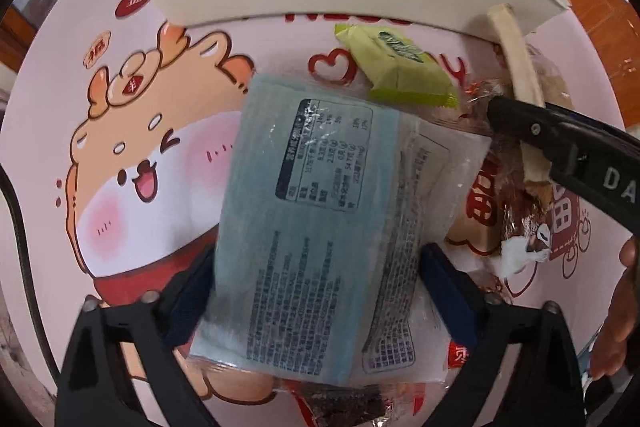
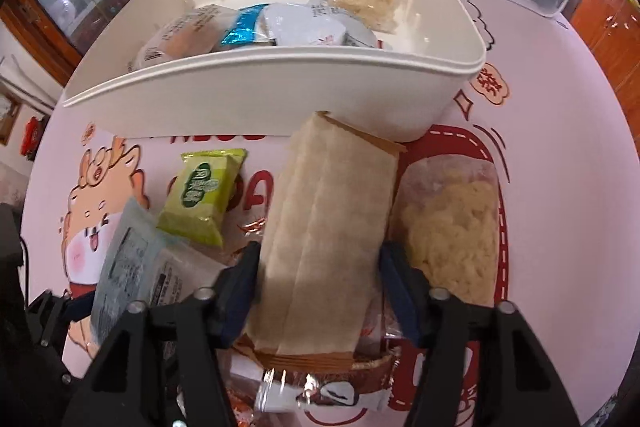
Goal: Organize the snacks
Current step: 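Grasp the light blue printed bag with the left gripper while the right grasps the brown paper pack, then lift both held packs and carry them over the white bin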
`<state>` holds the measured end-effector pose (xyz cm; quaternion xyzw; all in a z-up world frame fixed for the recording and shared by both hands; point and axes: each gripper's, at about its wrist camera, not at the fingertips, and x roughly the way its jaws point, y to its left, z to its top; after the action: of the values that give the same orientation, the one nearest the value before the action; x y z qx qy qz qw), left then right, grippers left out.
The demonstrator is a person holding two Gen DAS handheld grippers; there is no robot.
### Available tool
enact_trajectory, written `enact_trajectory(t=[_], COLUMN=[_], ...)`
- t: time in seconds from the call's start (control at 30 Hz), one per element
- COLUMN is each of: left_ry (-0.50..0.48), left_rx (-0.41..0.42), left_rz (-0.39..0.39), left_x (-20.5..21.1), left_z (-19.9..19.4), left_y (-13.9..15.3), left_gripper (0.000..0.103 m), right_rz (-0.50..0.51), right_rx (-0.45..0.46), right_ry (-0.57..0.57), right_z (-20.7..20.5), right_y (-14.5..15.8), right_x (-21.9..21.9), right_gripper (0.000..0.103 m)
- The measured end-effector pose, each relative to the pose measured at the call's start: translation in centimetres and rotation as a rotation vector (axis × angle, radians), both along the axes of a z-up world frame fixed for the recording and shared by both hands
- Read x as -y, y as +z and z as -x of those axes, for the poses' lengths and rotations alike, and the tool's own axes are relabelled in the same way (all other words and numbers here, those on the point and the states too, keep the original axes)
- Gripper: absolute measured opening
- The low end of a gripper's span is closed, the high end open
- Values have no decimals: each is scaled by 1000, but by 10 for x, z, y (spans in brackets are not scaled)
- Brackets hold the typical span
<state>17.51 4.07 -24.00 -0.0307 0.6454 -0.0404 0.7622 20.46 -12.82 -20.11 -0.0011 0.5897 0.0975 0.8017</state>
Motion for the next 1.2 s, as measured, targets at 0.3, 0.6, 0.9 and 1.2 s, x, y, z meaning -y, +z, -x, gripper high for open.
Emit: enact_trajectory(t=[0.3, 0.6, 0.9, 1.2], left_ry=[0, -6, 28, 45], left_rx=[75, 183, 305, 463], left_rz=[17, 45, 101, 130], left_x=[4, -6, -20, -31], left_z=[30, 56, 52, 32], left_y=[23, 80, 132, 200], left_gripper=[75, 58, 57, 58], right_rz=[-78, -175, -251, -261], right_rx=[53, 114, 156, 258], right_ry=[-18, -18, -3, 45], right_z=[29, 55, 64, 59], right_y=[22, 55, 88, 133], right_x=[17, 31, 37, 30], right_gripper=[55, 55, 55, 55])
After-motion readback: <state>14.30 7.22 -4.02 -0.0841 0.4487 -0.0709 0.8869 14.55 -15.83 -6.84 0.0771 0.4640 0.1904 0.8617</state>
